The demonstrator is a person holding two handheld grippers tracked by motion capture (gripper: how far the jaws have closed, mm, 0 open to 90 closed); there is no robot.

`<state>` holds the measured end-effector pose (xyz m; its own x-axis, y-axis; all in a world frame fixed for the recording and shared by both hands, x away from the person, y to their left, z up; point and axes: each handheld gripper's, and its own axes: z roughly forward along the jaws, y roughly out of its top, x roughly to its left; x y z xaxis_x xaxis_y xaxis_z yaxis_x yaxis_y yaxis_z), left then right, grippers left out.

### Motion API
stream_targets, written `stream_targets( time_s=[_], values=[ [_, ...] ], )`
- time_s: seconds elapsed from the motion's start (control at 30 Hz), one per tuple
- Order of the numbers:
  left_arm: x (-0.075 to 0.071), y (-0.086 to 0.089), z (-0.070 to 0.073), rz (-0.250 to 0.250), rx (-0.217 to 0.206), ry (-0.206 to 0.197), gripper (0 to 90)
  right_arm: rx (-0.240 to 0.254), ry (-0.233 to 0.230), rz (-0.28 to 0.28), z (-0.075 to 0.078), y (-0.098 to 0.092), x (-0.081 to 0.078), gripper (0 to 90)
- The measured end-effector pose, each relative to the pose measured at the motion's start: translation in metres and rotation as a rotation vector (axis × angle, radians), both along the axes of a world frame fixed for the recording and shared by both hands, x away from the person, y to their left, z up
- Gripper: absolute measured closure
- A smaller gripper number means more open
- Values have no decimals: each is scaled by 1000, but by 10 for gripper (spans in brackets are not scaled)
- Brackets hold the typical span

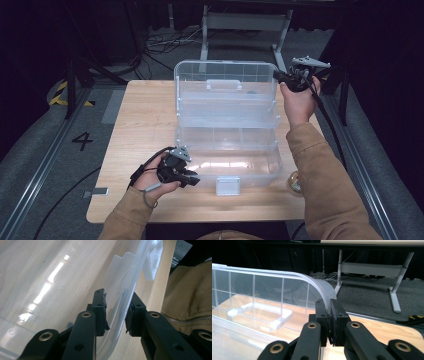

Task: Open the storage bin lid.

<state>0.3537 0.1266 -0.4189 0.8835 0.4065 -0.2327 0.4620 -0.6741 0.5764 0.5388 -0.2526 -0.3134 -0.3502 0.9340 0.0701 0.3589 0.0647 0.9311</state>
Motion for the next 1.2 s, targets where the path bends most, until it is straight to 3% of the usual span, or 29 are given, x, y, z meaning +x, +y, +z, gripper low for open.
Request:
stream_targets(
  time_s=[1.2],
  values=[
    [2,-1,1,-5,8,4,732,42,141,-5,-21,-2,45,856]
  ],
)
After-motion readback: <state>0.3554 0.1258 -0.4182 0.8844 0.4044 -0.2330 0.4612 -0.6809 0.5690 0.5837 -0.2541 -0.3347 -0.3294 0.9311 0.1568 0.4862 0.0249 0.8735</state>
